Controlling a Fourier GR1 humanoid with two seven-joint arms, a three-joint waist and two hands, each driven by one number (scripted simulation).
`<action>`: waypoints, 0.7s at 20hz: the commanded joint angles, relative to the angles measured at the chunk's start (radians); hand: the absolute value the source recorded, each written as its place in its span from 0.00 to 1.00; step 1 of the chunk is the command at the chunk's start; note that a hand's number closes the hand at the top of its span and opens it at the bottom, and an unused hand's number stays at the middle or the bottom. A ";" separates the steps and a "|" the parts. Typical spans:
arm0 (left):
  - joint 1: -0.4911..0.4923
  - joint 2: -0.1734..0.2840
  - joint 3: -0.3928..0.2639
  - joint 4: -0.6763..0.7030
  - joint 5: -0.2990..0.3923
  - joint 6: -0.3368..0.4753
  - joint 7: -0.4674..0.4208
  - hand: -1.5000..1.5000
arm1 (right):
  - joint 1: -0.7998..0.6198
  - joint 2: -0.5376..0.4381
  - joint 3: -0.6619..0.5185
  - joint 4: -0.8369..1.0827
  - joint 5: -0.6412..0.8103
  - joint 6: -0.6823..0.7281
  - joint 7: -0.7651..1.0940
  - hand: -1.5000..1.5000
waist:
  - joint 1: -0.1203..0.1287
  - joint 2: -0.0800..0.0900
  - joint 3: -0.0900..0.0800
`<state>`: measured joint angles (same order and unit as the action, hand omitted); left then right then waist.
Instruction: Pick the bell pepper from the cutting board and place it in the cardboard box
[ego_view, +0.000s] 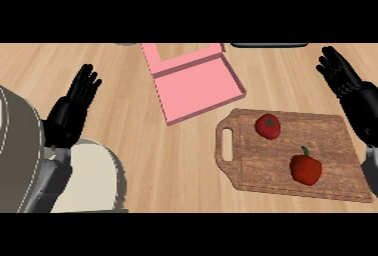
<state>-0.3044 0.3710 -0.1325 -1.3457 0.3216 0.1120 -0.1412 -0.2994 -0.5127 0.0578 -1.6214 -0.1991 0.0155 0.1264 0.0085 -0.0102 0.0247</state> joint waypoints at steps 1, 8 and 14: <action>-0.045 0.013 0.006 0.046 -0.083 0.080 0.054 0.50 | 0.023 0.024 -0.041 -0.028 -0.036 -0.006 0.016 0.00 | -0.017 0.010 -0.024; 0.137 0.201 0.041 0.133 -0.197 0.142 0.097 0.50 | 0.221 -0.270 0.039 -0.006 0.324 0.049 -0.067 0.00 | -0.007 0.020 -0.038; 0.213 0.203 0.037 0.122 -0.241 0.204 0.126 0.50 | 0.535 0.033 -0.074 0.069 0.079 -0.043 -0.492 0.00 | -0.037 0.004 -0.019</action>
<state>-0.1834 0.5390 -0.1147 -1.2603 0.1035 0.2900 -0.0287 0.1099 -0.5538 0.0268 -1.5890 -0.0411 -0.0354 -0.1558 -0.0325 -0.0059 0.0083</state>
